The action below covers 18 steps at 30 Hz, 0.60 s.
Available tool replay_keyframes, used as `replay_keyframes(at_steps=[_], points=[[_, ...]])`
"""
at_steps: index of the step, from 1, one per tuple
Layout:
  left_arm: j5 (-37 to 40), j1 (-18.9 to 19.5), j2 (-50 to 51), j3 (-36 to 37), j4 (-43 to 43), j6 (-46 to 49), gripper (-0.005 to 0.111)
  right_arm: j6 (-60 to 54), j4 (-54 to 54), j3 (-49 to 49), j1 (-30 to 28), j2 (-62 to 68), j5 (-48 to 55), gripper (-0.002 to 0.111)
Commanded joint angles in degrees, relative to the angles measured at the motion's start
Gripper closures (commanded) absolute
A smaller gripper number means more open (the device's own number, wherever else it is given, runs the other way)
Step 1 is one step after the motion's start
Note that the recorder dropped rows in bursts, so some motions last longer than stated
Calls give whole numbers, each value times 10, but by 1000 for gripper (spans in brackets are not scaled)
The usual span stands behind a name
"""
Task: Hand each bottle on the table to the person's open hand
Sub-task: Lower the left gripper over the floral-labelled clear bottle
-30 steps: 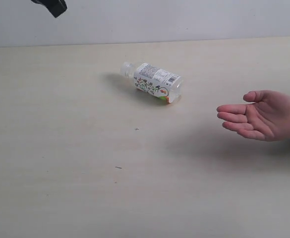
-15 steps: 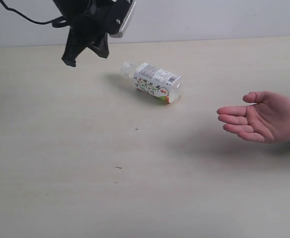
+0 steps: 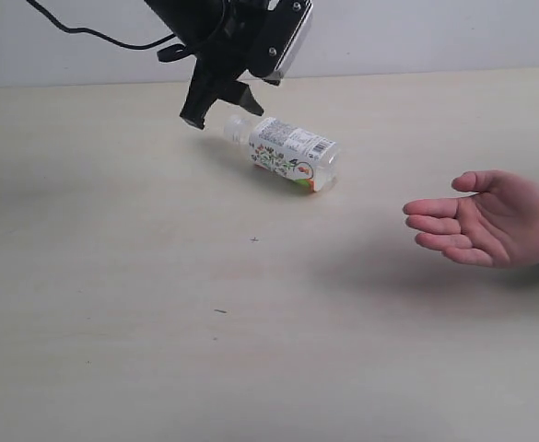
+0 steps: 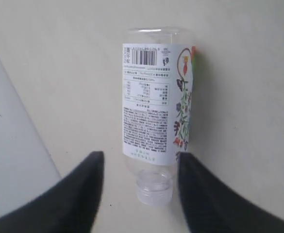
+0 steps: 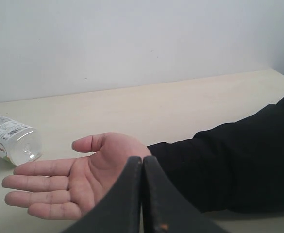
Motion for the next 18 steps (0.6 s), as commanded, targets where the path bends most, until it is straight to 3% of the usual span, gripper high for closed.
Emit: replay_keyframes(at_steps=[1,4,18], points=[[-30,-1,7,-2,-32,3,23,0,-2,3,2,-3,-5,108],[-59,-1,18,-2,-57,4,13,0,-2,3,2,-3,-5,108],[-131,0,76,-2,-38,4,14,0,-2,3,2,-3,-5,108]])
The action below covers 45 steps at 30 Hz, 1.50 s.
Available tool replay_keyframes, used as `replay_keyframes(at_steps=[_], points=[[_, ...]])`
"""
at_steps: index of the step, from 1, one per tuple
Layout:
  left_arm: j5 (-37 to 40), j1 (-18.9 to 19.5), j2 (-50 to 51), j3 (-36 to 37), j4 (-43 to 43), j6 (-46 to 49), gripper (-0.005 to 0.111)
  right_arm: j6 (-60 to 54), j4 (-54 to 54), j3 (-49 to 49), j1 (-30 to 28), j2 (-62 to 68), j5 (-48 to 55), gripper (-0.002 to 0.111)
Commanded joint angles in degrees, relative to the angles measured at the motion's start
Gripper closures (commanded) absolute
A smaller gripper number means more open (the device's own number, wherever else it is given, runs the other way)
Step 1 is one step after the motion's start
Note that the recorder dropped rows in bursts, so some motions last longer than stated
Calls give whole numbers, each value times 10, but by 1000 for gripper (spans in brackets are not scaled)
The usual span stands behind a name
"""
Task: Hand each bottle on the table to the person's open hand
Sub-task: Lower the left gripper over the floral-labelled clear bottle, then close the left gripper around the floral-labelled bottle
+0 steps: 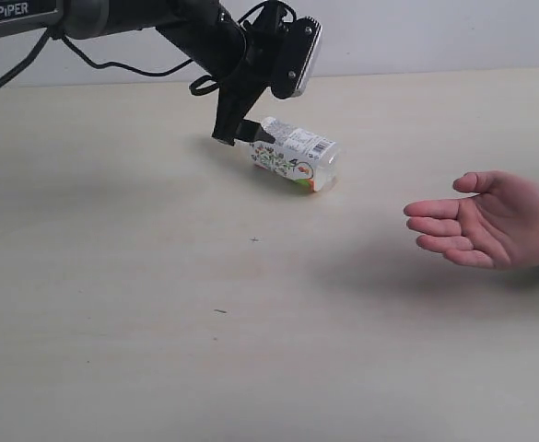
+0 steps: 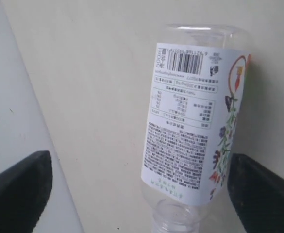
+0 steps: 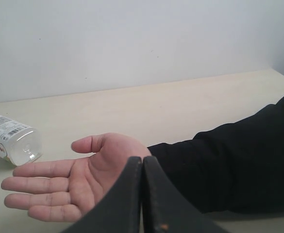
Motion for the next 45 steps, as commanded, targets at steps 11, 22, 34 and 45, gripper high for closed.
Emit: replay_keyframes(at_steps=[11,22,34,45], points=[[-25,5,24,-2,20,1,14,0,-2,3,2,-3,-5,108],[-40,25,45,-2,21,33,14,0,-2,3,2,-3,-5,108],[-76,25,74,-2,2,60,14,0,-2,3,2,-3,-5,108],[-81,25,82,-2,6,73,14,0,-2,3,2,-3,-5,108]])
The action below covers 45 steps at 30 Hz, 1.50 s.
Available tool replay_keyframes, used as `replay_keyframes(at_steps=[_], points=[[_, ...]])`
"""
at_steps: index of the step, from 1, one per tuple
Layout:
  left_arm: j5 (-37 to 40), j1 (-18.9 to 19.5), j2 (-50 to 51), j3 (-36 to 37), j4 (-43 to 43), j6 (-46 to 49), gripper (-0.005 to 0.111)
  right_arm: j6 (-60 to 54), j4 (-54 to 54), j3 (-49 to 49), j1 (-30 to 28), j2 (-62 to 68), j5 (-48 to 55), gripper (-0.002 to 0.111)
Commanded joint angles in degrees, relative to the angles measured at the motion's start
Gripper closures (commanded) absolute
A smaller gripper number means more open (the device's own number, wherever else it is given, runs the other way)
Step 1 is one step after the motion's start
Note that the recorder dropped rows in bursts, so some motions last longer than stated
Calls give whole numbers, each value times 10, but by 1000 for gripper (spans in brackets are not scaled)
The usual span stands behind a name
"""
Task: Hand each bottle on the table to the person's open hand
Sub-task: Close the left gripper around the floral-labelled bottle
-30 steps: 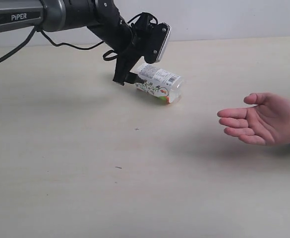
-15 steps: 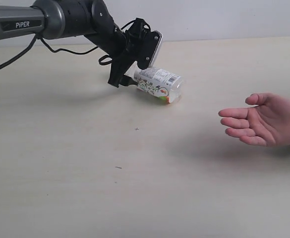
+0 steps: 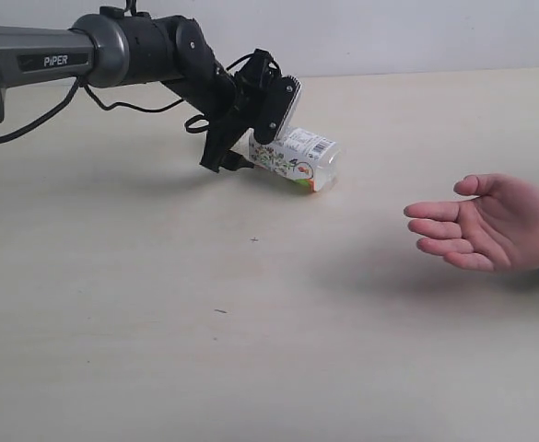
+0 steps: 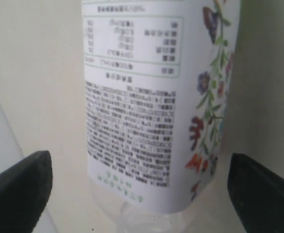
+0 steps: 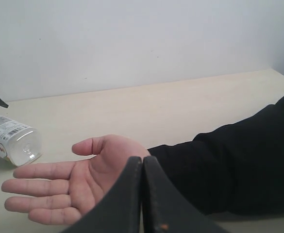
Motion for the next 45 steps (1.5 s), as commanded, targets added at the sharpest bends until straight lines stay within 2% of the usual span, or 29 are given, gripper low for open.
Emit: replay_keyframes(at_steps=[1,45], points=[[-6,0,3,-2,-3,2,14,0,-2,3,2,-3,-5,108],[12,3,3,-2,-17,-4,14,0,-2,3,2,-3,-5,108]])
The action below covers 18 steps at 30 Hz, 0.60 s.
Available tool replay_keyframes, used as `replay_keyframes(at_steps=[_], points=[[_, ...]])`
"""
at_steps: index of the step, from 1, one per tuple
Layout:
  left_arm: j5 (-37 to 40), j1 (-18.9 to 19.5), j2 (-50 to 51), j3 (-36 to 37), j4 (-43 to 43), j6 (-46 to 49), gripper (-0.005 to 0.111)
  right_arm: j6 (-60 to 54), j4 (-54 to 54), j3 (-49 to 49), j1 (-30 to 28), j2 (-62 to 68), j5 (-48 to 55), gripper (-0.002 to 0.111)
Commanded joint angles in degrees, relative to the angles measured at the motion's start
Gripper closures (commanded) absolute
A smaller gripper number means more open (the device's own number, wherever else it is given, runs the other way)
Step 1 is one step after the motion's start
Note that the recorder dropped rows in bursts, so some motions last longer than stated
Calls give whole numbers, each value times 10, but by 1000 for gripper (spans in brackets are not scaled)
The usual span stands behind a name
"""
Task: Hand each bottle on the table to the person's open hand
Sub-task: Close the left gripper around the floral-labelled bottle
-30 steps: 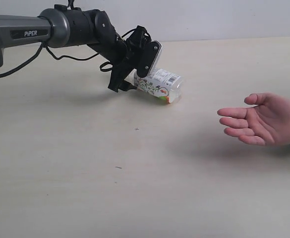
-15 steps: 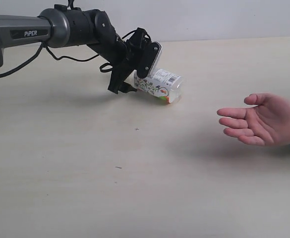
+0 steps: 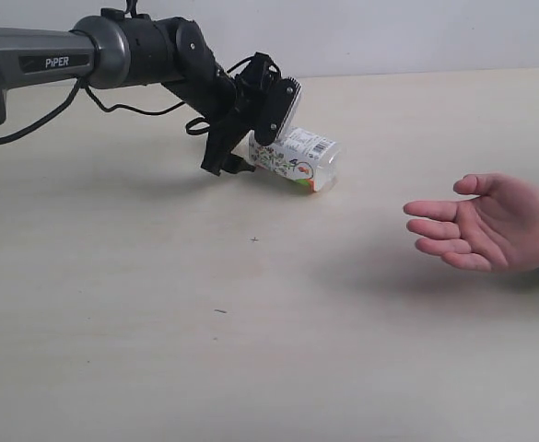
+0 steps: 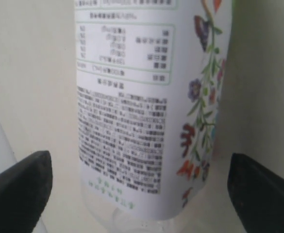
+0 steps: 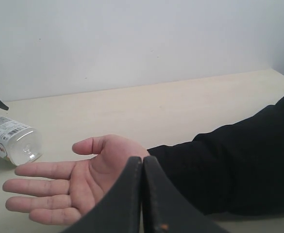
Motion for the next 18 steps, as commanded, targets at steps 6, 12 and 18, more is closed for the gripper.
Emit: replay_keyframes(at_steps=[6,12,18], points=[[8,4,1,-2,-5,-16,14,0,-2,3,2,-3,-5,108],[7,4,1,-2,-2,-16,14,0,-2,3,2,-3,-5,108],[27,9,1,-2,5,-16,14,0,-2,3,2,-3,-5,108]])
